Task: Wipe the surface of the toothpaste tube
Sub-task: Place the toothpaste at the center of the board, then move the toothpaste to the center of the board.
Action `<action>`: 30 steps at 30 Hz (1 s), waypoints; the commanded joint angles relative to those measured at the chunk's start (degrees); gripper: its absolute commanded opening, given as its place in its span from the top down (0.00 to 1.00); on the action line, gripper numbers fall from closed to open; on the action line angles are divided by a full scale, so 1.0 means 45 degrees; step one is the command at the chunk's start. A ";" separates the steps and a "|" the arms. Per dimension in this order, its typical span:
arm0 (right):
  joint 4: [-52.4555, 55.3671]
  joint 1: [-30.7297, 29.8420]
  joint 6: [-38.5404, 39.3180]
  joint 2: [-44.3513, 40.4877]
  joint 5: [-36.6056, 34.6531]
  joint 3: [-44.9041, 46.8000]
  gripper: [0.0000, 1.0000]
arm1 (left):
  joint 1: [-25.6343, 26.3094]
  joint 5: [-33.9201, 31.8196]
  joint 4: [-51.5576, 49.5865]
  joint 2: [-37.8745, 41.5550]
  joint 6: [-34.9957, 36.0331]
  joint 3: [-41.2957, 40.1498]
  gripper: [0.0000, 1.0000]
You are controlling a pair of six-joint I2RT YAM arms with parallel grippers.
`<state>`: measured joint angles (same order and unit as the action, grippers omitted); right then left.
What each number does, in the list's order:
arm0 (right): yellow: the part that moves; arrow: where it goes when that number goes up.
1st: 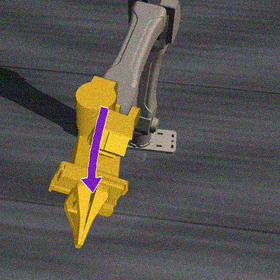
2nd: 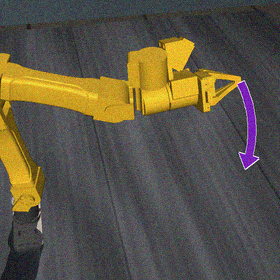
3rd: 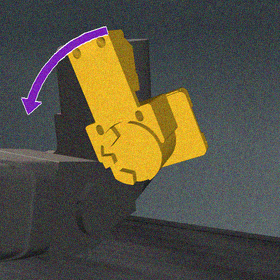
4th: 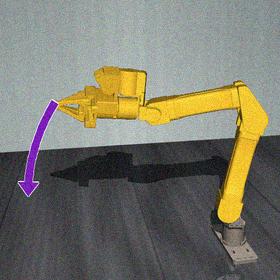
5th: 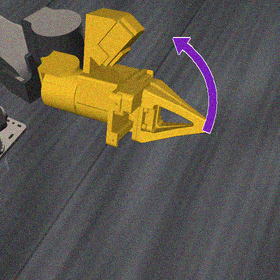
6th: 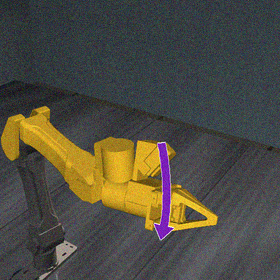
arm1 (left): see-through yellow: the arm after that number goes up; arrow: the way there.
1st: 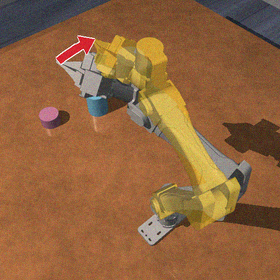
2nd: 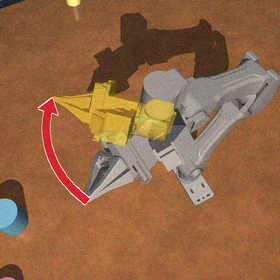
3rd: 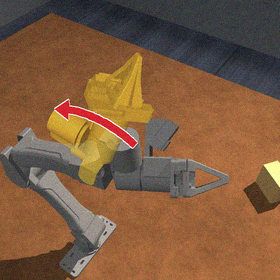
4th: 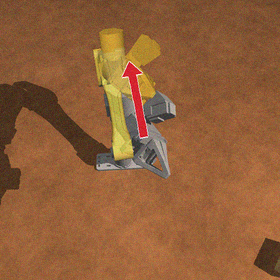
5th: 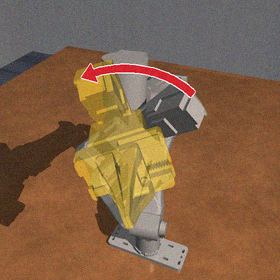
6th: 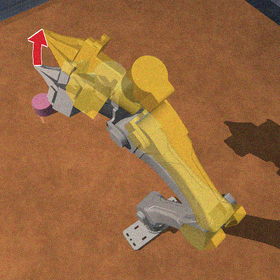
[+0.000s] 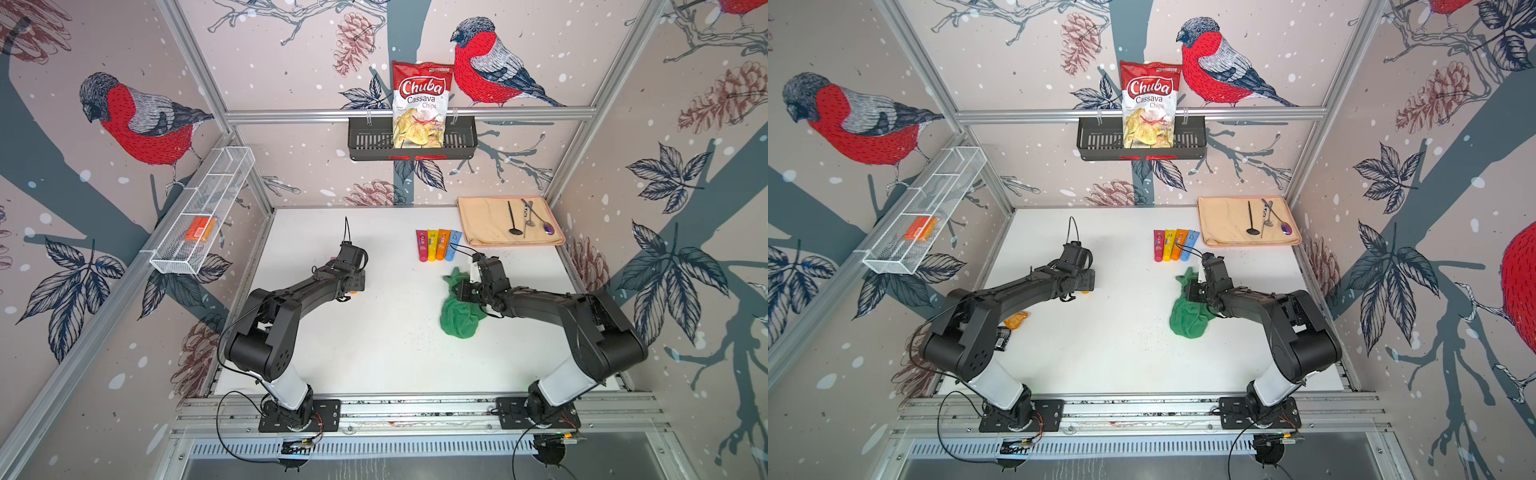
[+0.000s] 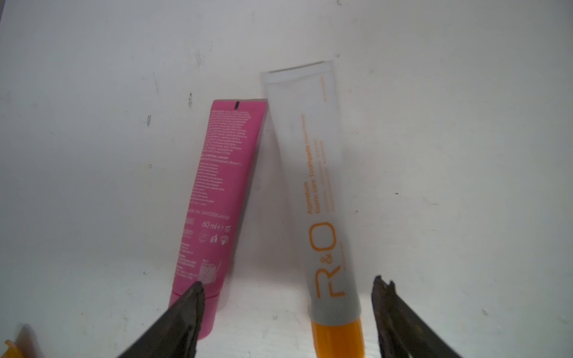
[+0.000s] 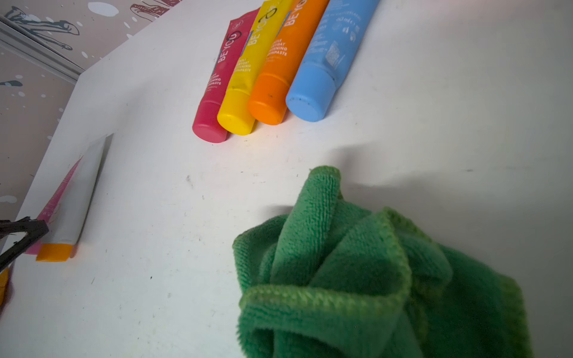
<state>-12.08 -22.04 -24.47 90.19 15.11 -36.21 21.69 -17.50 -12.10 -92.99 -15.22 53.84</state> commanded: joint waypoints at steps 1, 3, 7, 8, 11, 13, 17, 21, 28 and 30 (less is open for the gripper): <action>-0.0624 0.0300 -0.0396 -0.1107 -0.0508 0.0735 0.87 | 0.0386 0.0886 0.0201 0.0511 -0.0403 0.0350 0.17; -0.1031 0.0578 -0.0592 -0.2027 -0.0793 0.1363 0.87 | 0.0856 0.1028 0.0175 0.0586 -0.0568 0.0669 0.17; -0.1402 0.1033 -0.0792 -0.4006 -0.2094 0.2412 0.87 | 0.2006 0.1124 0.0398 -0.0034 -0.0957 0.2042 0.18; -0.1467 0.1089 -0.0843 -0.4571 -0.2396 0.2632 0.87 | 0.2195 0.1190 0.0556 -0.0287 -0.1078 0.2319 0.18; -0.1969 0.1279 -0.0997 -0.5387 -0.2931 0.3270 0.88 | 0.2608 0.1384 0.0944 -0.1434 -0.1611 0.3468 0.19; -0.2330 0.1377 -0.1047 -0.5190 -0.2751 0.3374 0.88 | 0.2910 0.1306 0.1065 -0.2481 -0.1905 0.4460 0.19; -0.1785 0.1441 -0.0920 -0.4534 -0.2344 0.2819 0.88 | 0.3277 0.1234 0.0738 -0.4392 -0.2383 0.6565 0.20; -0.1772 0.1441 -0.0899 -0.4413 -0.2270 0.2753 0.88 | 0.3421 0.1300 0.0613 -0.5762 -0.2767 0.8076 0.27; -0.1775 0.1429 -0.0871 -0.4135 -0.2151 0.2597 0.88 | 0.3593 0.1145 0.0262 -0.7225 -0.2814 0.9795 0.37; -0.1799 0.1435 -0.0871 -0.4144 -0.2110 0.2577 0.88 | 0.3652 0.1142 0.0306 -0.7544 -0.2674 1.0075 0.37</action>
<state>-17.89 -15.59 -28.60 71.42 5.04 -24.05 37.85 -11.92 -9.82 -125.64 -27.49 97.82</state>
